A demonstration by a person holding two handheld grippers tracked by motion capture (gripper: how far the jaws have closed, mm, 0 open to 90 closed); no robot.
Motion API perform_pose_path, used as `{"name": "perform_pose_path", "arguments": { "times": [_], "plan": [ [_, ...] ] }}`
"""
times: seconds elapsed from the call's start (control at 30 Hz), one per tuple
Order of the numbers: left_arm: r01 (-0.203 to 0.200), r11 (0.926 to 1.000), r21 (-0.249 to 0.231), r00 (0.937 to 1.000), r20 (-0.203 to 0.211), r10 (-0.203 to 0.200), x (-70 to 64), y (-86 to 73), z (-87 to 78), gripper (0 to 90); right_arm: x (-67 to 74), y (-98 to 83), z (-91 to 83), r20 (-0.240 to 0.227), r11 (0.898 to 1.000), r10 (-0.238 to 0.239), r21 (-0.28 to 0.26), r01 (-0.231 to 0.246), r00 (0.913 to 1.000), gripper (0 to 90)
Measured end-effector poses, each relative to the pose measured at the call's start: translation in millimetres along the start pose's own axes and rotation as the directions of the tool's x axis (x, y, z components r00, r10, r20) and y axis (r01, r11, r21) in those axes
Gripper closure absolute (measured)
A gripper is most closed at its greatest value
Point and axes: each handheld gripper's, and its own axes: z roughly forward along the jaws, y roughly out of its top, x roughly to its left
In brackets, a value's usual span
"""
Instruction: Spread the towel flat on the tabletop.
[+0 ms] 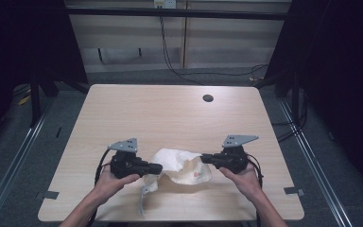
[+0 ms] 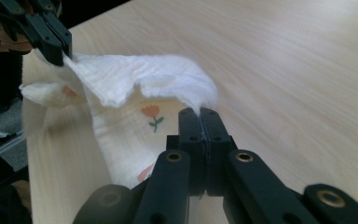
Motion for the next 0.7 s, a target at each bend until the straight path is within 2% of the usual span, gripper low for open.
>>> {"name": "perform_pose_path", "arguments": {
  "times": [0.03, 0.1, 0.13, 0.17, 0.2, 0.23, 0.27, 0.3, 0.33, 0.37, 0.47, 0.53, 0.6, 0.7],
  "plan": [
    [-0.006, 0.9998, -0.021, 0.9999, -0.009, 0.006, -2.3, 4.9, -6.5, 86.8, 2.7, 7.3, -5.6, -0.001, 1.000, -0.008, -0.024, 0.008, 1.0000, 89.2],
    [-0.008, 0.9997, -0.024, 0.9997, -0.022, 0.007, -2.5, 5.8, -8.0, 86.8, 4.1, 10.6, -7.6, 0.000, 1.000, -0.010, -0.029, 0.010, 1.0000, 89.2],
    [-0.011, 0.9999, 0.008, 0.9980, -0.063, 0.011, 2.0, 2.8, -5.3, 86.7, 4.1, 13.6, -7.4, 0.002, 1.000, -0.011, -0.025, 0.011, 0.9999, 89.2],
    [-0.011, 0.9999, 0.008, 0.9980, -0.063, 0.011, 2.0, 2.8, -5.3, 86.6, 2.4, 12.8, -4.9, 0.004, 1.000, -0.008, -0.015, 0.008, 1.0000, 89.2],
    [-0.003, 0.9997, 0.026, 0.9969, -0.078, 0.005, 7.5, -1.7, -1.5, 86.6, 2.4, 12.8, -4.9, 0.004, 1.000, -0.008, -0.015, 0.008, 1.0000, 89.2],
    [0.028, 0.9970, 0.073, 0.9946, -0.102, -0.020, 19.6, -12.6, 7.3, 86.6, -3.2, 7.0, 2.9, 0.009, 1.000, 0.005, 0.005, -0.005, 0.9999, 89.3],
    [0.028, 0.9970, 0.073, 0.9946, -0.102, -0.020, 19.6, -12.6, 7.3, 86.5, -3.2, 7.0, 2.9, 0.009, 1.000, 0.005, 0.005, -0.005, 0.9999, 89.3],
    [0.038, 0.9914, 0.125, 0.9920, -0.124, -0.022, 30.0, -22.5, 17.4, 86.5, -8.7, -1.2, 13.2, 0.019, 0.999, 0.013, 0.053, -0.014, 0.9997, 89.3],
    [0.038, 0.9914, 0.125, 0.9920, -0.124, -0.022, 30.0, -22.5, 17.4, 86.4, -8.7, -1.2, 13.2, 0.019, 0.999, 0.013, 0.053, -0.014, 0.9997, 89.3],
    [0.049, 0.9845, 0.168, 0.9891, -0.145, -0.024, 36.6, -28.3, 25.3, 85.6, -11.9, -6.2, 20.1, 0.025, 0.997, 0.016, 0.080, -0.018, 0.9996, 89.3],
    [0.057, 0.9805, 0.188, 0.9897, -0.139, -0.031, 40.5, -32.3, 30.6, 81.9, -14.3, -10.0, 24.9, 0.031, 0.995, 0.021, 0.098, -0.024, 0.9993, 89.3],
    [0.059, 0.9742, 0.218, 0.9891, -0.145, -0.028, 41.4, -35.6, 33.7, 74.8, -15.5, -12.3, 27.2, 0.031, 0.994, 0.021, 0.109, -0.024, 0.9993, 89.3],
    [0.058, 0.9737, 0.220, 0.9898, -0.140, -0.028, 41.2, -36.0, 34.0, 65.4, -15.4, -13.4, 27.6, 0.035, 0.993, 0.019, 0.113, -0.023, 0.9992, 89.2],
    [0.063, 0.9767, 0.205, 0.9907, -0.131, -0.036, 41.1, -35.0, 29.8, 60.1, -15.2, -14.1, 26.6, 0.037, 0.993, 0.022, 0.111, -0.026, 0.9991, 89.3]
  ]
}}
